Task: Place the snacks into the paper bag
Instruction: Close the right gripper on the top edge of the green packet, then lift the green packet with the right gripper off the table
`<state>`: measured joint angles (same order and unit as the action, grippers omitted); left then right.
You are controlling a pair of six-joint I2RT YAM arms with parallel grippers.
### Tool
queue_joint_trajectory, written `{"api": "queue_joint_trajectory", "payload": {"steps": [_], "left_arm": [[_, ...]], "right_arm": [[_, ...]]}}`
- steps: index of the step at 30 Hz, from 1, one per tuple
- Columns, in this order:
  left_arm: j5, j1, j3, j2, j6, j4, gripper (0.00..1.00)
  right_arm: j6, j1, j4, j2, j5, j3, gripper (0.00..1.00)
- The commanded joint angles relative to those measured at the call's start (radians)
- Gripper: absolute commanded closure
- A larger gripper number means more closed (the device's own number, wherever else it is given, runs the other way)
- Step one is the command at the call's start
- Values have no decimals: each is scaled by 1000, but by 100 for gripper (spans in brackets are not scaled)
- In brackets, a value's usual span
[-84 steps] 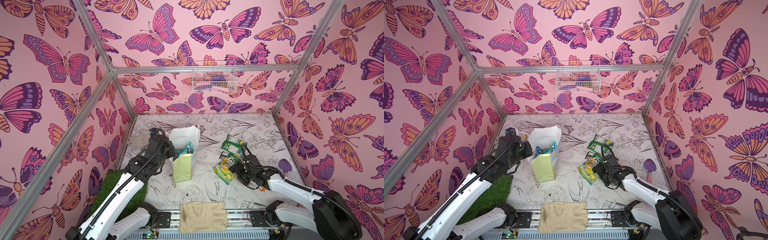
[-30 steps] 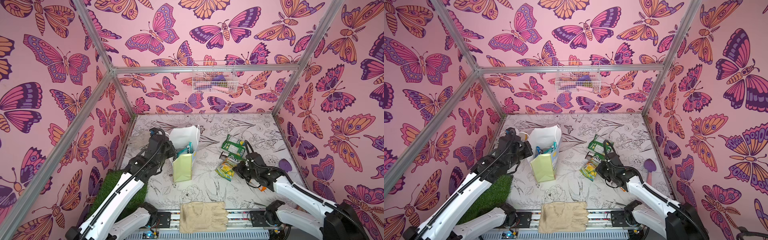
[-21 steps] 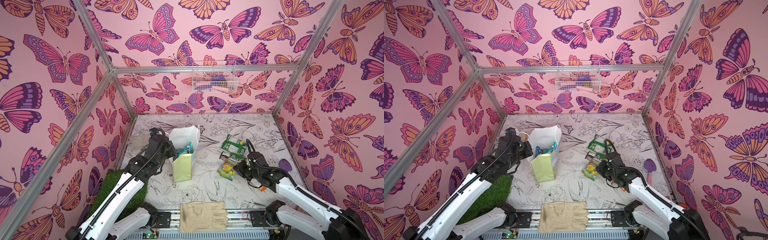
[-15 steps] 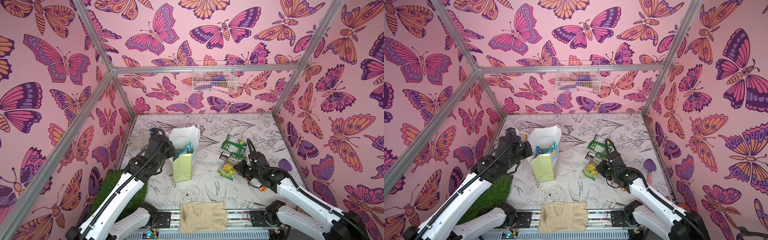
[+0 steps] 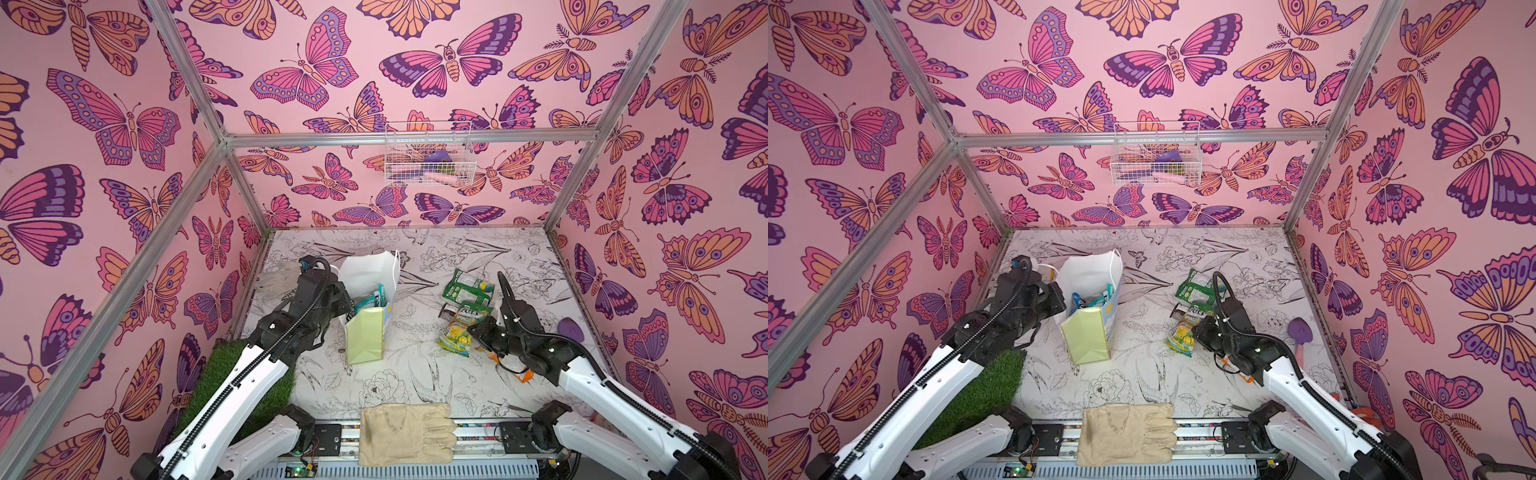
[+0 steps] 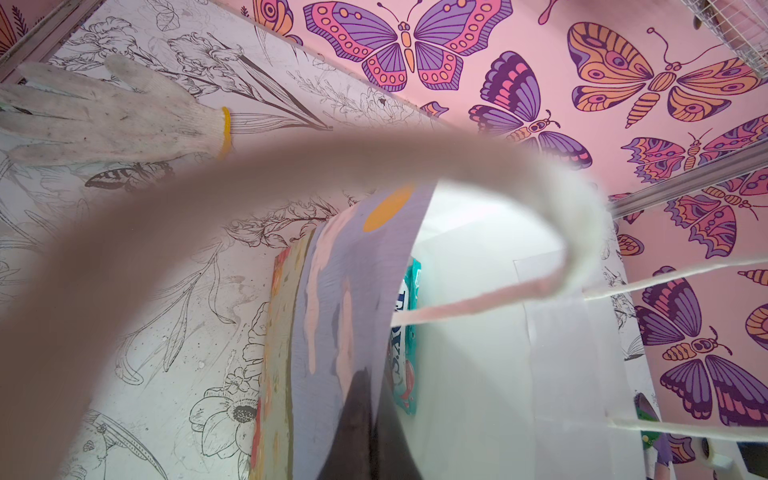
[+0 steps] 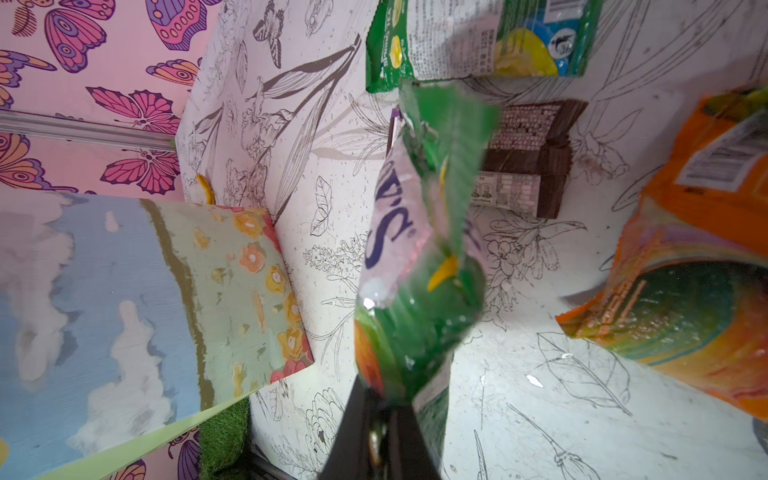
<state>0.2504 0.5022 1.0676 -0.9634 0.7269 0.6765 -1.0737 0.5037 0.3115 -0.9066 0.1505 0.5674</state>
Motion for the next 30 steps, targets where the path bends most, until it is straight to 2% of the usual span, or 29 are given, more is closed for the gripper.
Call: {"api": "queue_joint_trajectory", "payload": {"steps": [1,30], "left_arm": [[-10,-7,-3,7,12,-27,100],[-17,-4,-5,4,19,-27,100]], "right_arm": [[17,-4,-1,25,-7,51,100],[105,66,93,56,-52,219,100]]}}
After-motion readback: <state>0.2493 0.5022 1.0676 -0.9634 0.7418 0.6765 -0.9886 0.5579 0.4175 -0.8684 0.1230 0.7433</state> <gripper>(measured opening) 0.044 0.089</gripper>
